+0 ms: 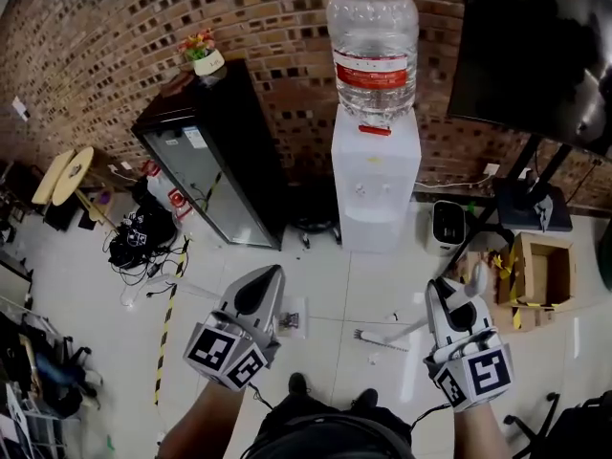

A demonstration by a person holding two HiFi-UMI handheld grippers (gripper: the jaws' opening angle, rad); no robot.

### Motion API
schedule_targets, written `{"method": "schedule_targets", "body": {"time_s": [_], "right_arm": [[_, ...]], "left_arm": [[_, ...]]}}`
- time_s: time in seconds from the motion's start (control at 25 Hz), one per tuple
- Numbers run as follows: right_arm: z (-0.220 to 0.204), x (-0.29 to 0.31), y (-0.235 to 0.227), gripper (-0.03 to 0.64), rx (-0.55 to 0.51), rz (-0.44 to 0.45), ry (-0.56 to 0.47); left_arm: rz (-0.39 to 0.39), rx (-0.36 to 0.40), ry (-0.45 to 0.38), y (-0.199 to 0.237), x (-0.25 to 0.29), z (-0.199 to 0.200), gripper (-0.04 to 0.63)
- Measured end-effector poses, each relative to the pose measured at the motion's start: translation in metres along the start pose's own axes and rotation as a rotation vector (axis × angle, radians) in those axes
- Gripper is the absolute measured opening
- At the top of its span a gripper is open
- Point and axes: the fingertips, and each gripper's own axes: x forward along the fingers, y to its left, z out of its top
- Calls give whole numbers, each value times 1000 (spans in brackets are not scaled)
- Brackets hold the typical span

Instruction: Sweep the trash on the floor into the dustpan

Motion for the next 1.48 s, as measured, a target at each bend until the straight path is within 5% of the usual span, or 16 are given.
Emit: {"method": "schedule_targets", "body": {"time_s": [0.36,0.64,1.48], "right_arm": [[36,-71,11,46,-23,-74,-62],[54,-85,35,46,6,-160,-113],[70,-65,101,46,27,-111,-129]], "left_arm": [[-71,36,-2,-26,-43,23,17],[-103,29,-16,-5,-83,30,17],[-75,-12,-26,21,-126,28,17]]}}
